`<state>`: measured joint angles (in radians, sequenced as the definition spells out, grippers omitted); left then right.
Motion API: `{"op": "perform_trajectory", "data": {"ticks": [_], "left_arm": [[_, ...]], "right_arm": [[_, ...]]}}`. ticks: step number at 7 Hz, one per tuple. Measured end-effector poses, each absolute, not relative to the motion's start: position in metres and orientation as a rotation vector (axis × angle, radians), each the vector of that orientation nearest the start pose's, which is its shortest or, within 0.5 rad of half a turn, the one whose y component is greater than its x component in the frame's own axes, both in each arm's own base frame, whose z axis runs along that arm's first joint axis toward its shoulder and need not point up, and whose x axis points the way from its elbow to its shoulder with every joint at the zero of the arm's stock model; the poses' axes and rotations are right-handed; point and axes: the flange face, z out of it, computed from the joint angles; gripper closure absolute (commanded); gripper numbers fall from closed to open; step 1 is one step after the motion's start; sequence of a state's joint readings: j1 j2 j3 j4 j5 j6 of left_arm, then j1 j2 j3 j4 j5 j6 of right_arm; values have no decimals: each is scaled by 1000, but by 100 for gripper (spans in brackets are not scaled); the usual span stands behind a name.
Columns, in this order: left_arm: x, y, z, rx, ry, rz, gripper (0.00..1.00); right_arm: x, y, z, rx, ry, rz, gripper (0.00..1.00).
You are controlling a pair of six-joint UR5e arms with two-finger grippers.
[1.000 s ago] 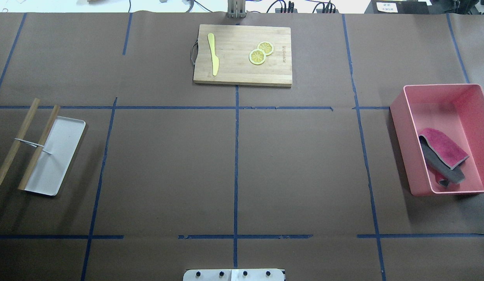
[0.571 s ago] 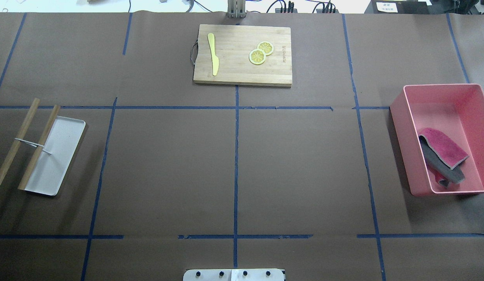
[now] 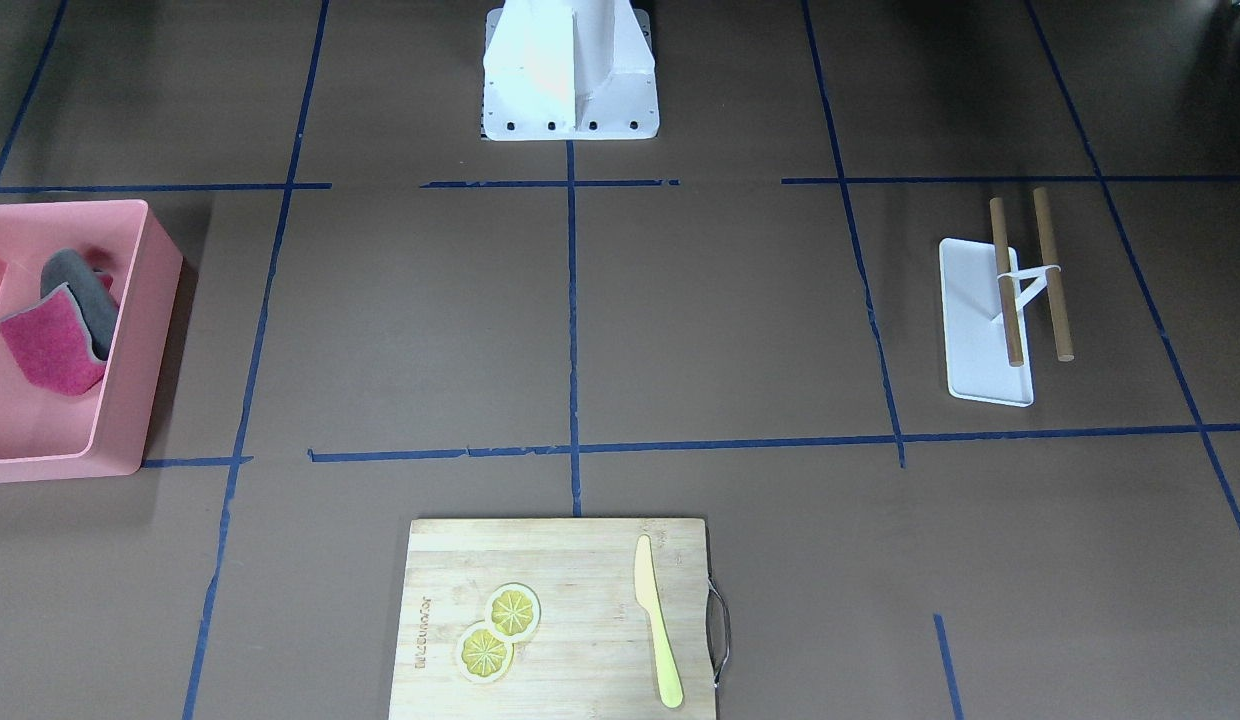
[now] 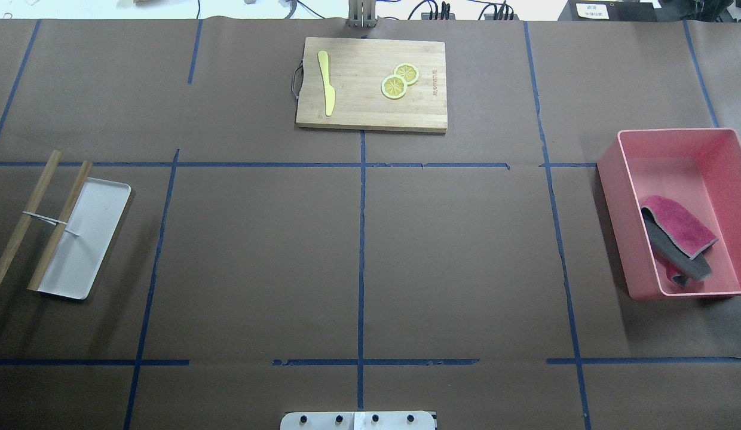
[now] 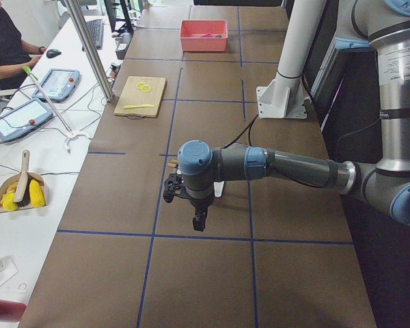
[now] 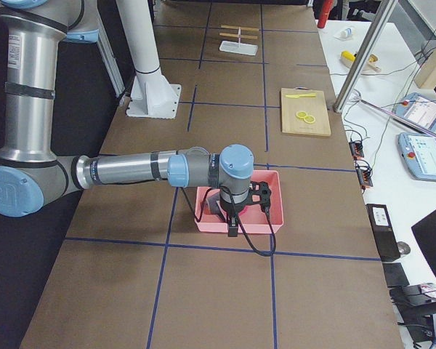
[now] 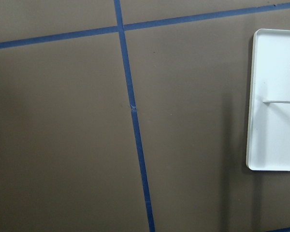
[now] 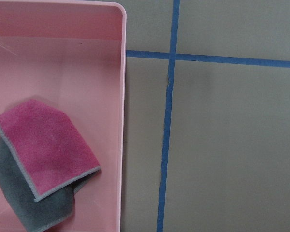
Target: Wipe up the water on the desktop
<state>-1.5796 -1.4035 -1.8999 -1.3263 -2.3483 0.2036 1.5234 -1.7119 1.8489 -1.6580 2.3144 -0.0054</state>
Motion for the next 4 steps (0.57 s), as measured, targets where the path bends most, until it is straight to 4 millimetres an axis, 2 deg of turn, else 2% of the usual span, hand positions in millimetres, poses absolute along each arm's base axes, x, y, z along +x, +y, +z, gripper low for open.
{"op": "perform_trajectory", "data": {"ticks": [1,3,4], "left_arm": [[-67,-417,601,-6,779,145,0],[-68,-455,606,-29,779,98,0],[-68,-464,607,-33,779,86,0]], "right_arm": [[45,-435,597,35,-744,-70,0],[45,-433,594,37,-748,-66,0],[45,-433,594,36,-748,-65,0]]}}
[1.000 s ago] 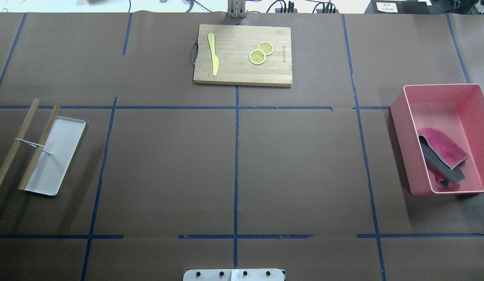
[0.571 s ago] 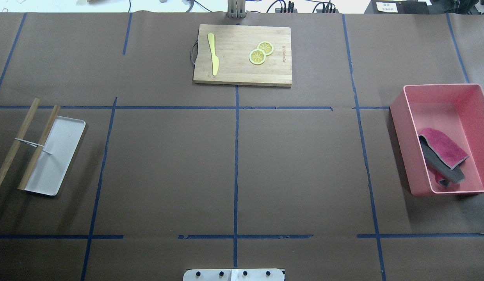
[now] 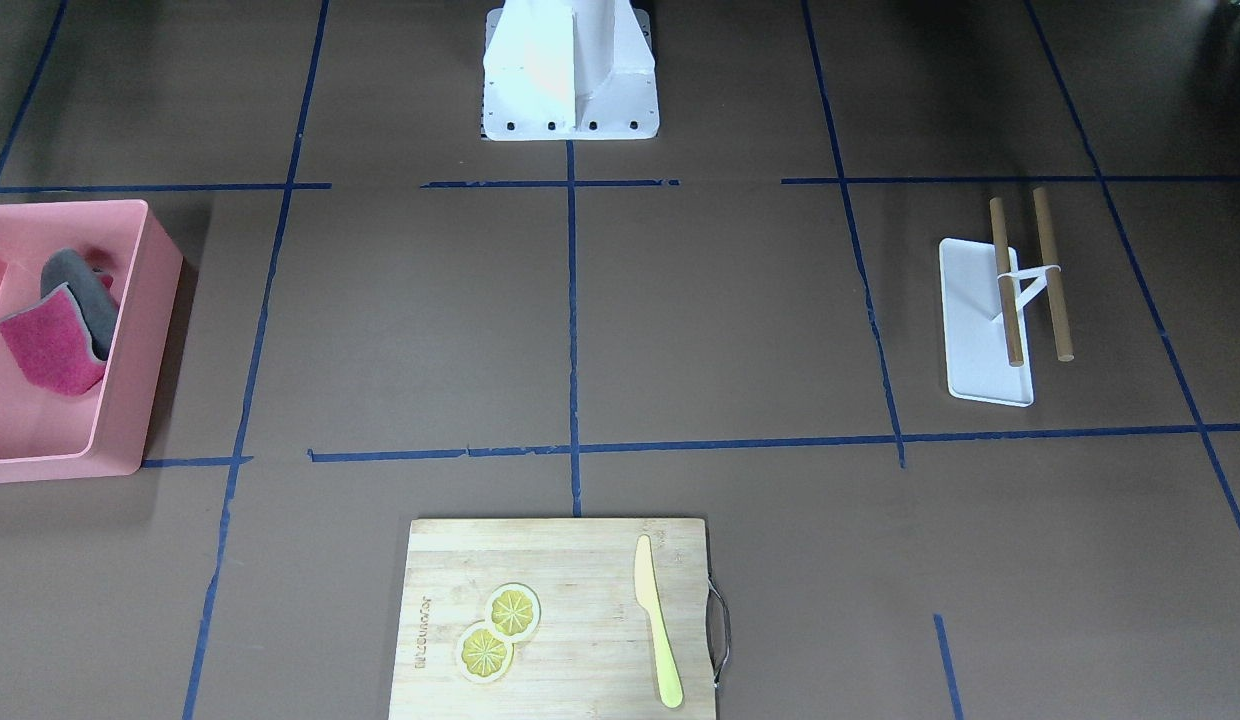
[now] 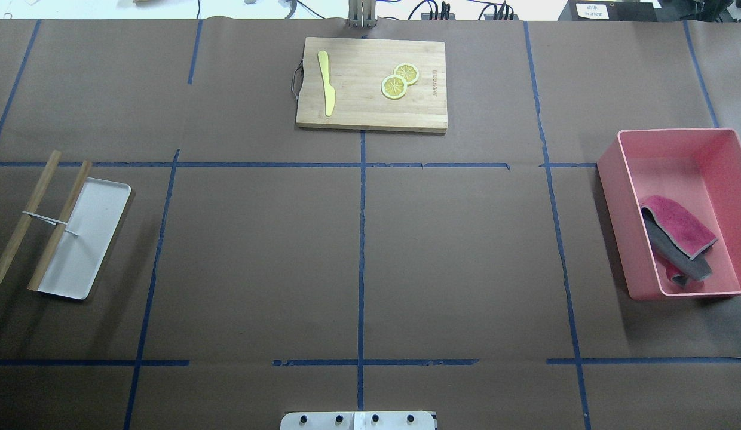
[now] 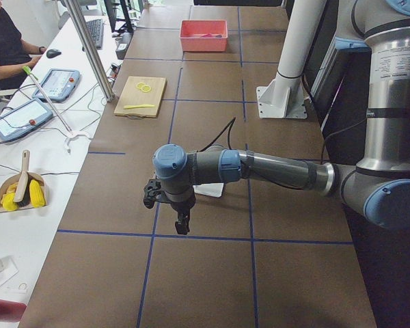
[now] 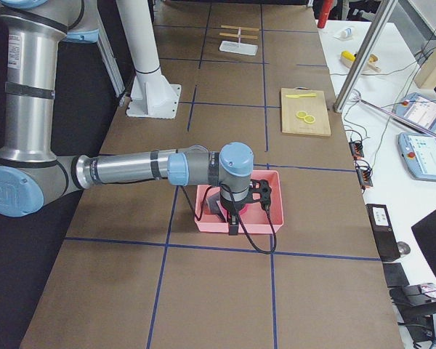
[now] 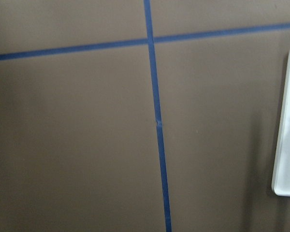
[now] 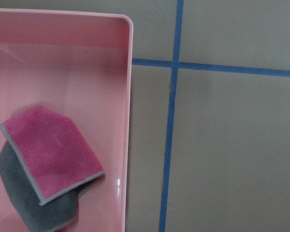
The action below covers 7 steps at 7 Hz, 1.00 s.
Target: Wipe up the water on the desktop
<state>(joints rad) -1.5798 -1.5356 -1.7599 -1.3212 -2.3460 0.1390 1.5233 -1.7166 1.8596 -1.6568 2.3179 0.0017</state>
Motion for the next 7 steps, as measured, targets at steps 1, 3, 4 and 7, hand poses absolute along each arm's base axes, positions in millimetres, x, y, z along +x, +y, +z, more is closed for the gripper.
{"op": "perform_trajectory", "data": {"ticks": [1,3,4,7], "left_arm": [[-67,-469,608,-35,780,81,0],[-67,-472,607,-38,787,77,0],[-66,-472,606,-40,798,75,0],[-65,-471,602,-35,814,69,0]], "right_arm": [[45,-433,594,36,-748,-65,0],[45,-434,592,41,-749,-66,0],[45,-434,592,40,-750,-66,0],[45,-433,592,38,-754,-62,0]]}}
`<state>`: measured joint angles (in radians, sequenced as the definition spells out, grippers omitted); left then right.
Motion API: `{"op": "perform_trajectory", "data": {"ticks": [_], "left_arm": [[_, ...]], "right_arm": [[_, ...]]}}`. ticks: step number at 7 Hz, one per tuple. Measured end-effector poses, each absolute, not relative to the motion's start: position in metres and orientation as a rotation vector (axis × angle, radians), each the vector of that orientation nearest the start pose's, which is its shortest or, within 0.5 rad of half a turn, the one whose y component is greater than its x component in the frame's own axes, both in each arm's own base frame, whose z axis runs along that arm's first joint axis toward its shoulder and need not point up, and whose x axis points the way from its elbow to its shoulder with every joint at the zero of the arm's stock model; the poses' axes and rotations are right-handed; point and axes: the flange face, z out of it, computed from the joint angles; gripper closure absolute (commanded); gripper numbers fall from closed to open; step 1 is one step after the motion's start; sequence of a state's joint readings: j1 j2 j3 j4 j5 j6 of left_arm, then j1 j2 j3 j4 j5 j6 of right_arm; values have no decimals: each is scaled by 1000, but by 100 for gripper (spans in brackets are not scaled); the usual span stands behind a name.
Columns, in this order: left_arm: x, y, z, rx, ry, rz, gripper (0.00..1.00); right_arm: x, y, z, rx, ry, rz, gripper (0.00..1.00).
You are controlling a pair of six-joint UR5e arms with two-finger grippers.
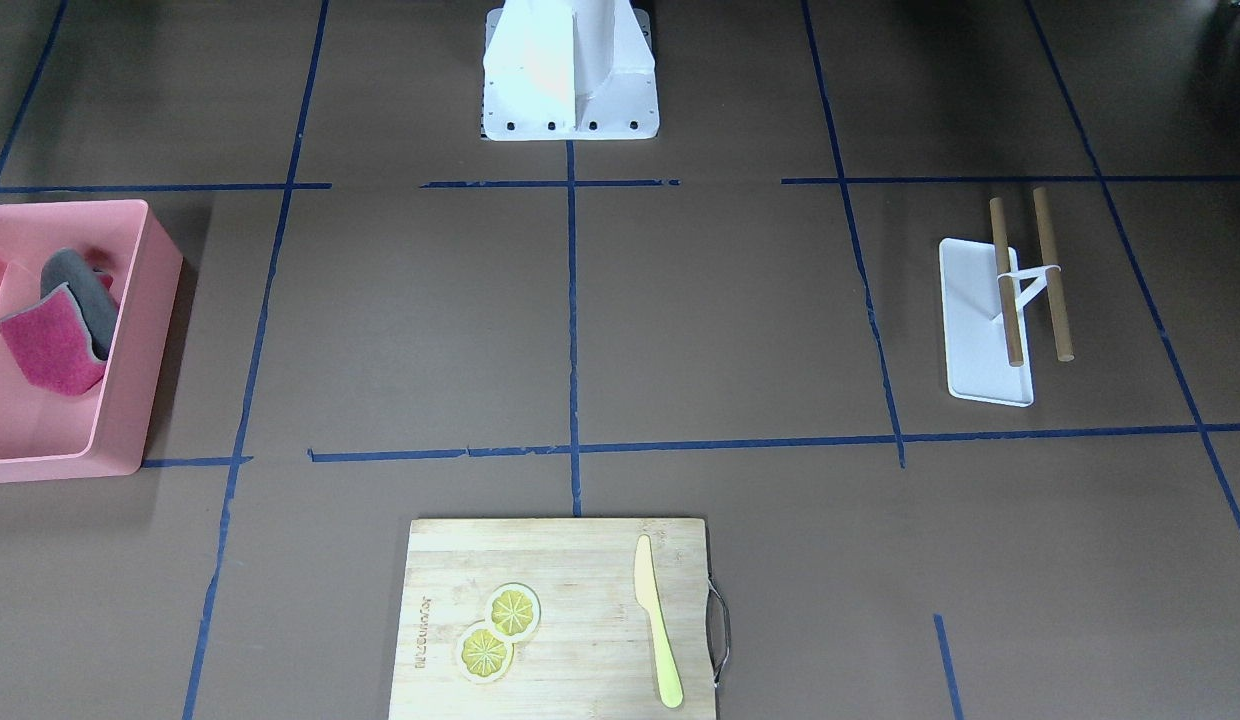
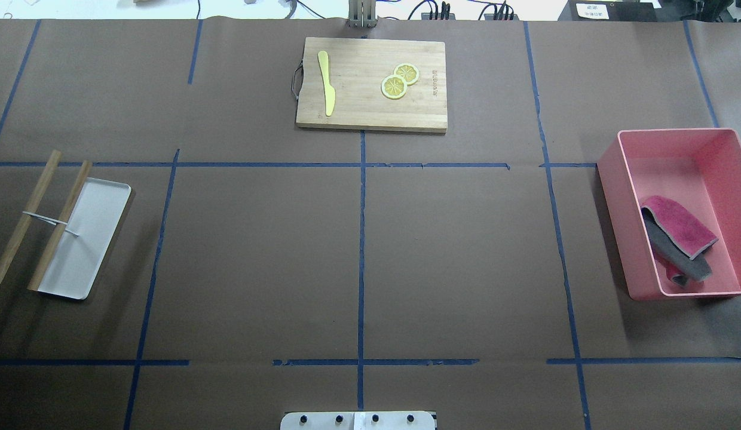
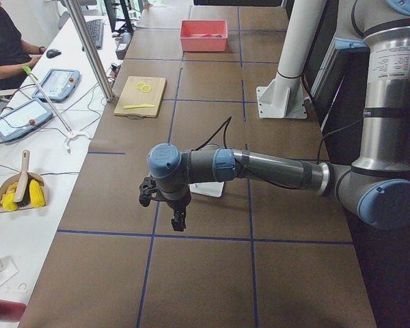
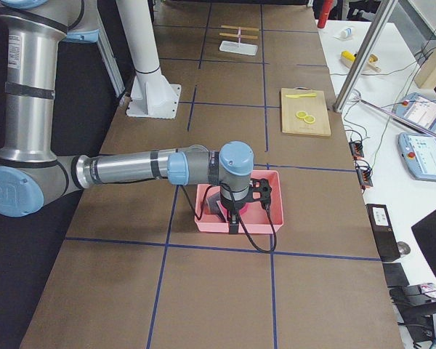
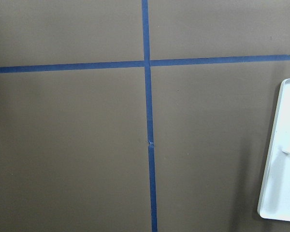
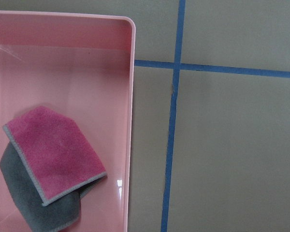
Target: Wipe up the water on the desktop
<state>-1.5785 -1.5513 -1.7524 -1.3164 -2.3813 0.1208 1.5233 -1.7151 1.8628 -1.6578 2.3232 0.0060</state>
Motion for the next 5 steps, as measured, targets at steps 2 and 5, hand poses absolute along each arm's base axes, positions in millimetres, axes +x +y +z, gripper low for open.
{"op": "perform_trajectory", "data": {"ticks": [2,5], "left_arm": [[-65,-470,601,-28,813,76,0],[-65,-472,597,-18,810,83,0]], "right_arm": [[44,-433,594,32,-754,-61,0],[45,-433,596,28,-754,-59,0]]}}
